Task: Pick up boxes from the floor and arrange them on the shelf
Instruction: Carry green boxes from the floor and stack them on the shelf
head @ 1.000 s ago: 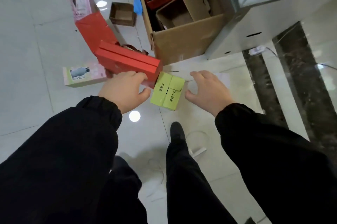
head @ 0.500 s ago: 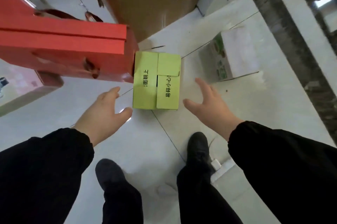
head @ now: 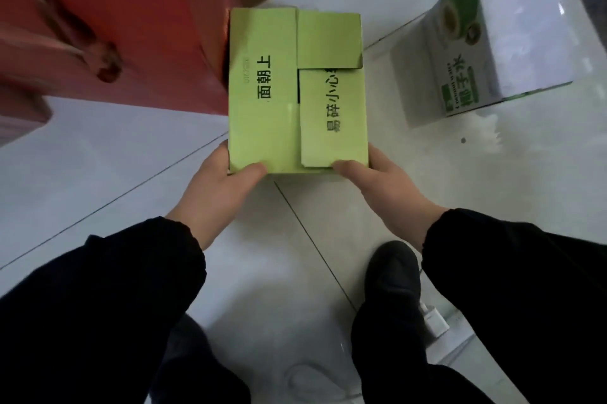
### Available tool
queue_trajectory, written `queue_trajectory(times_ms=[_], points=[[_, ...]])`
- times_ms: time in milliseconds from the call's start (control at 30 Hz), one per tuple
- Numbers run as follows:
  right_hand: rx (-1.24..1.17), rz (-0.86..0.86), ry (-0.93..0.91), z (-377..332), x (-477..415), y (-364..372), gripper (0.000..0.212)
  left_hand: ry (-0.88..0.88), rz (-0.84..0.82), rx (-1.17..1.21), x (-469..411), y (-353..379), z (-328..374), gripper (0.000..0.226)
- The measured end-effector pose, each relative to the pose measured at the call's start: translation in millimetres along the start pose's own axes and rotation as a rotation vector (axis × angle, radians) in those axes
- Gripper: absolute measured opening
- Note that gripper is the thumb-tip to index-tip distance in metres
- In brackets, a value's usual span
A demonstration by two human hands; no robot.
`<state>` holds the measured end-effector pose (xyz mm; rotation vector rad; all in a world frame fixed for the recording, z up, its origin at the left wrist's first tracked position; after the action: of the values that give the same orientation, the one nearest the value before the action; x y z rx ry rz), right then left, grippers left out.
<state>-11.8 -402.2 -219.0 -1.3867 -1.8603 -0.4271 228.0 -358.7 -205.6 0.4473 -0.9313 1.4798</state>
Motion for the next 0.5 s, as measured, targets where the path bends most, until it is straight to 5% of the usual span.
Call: queue_trajectory(times_ms=[133,267,367,500], points=[[-0.167,0.109,-0.119,-73.3,52.9,-29.7,0.02,0.085,0.008,0.05,52.7,-20.1,59.0,0.019],[-0.21,0.145,-0.25,-176.4,137.8,-54.3,0.053,0.219,0.079,0.109,137.1,-55.7,153.2,0.046],[-0.205,0.21,-0.315,-255.1,219.2,-75.5,0.041,0.341,0.155,0.039,209.8,-97.2,251.6,0.049],[-0.251,0.328,-0.406,-334.8,342.1,-120.6,0.038,0.498,0.051,-0.069,307.7,-123.9,367.7,0.052]])
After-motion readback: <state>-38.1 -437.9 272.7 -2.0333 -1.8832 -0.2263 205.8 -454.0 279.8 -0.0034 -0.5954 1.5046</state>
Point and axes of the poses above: each hand's wrist, its own x-axis away from the middle knuckle, its own y-axis out of the palm, z = x × y, the point moved 6 cm from there along -x, towards the middle knuckle, and after that the axes turned 2 degrees about -y, right-handed, at the moved point
